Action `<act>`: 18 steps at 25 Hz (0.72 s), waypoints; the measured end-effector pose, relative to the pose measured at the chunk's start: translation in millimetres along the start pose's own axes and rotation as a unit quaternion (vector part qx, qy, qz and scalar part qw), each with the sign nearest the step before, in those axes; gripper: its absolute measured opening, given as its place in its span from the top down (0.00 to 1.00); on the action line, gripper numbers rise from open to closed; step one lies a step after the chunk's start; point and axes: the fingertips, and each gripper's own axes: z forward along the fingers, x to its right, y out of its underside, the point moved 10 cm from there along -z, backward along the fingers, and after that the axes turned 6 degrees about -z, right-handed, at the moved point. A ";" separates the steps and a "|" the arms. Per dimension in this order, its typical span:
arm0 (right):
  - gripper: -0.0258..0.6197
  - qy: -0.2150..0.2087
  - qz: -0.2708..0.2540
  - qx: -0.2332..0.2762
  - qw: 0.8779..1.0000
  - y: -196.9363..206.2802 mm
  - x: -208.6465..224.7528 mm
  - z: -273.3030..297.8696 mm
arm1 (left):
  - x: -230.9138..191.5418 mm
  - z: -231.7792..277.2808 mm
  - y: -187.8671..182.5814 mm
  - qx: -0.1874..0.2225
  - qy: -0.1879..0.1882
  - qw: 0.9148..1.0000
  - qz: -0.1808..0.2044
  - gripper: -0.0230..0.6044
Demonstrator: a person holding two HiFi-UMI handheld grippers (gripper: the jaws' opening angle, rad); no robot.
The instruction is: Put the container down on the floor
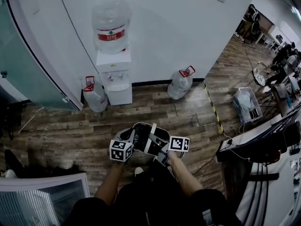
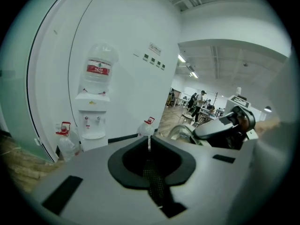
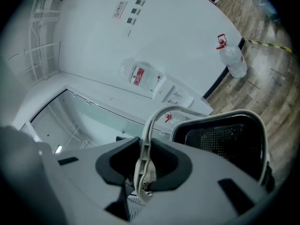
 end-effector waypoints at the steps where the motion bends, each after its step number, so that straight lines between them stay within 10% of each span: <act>1: 0.83 -0.001 -0.001 -0.001 1.000 -3.6 1.2 3.0 | -1.4 2.7 0.0 -0.002 0.000 1.000 -0.002 0.92; 18: 0.83 -0.018 0.011 -0.039 0.999 -96.4 67.6 58.5 | -35.1 104.2 -52.6 -0.022 -0.031 0.999 0.002 0.92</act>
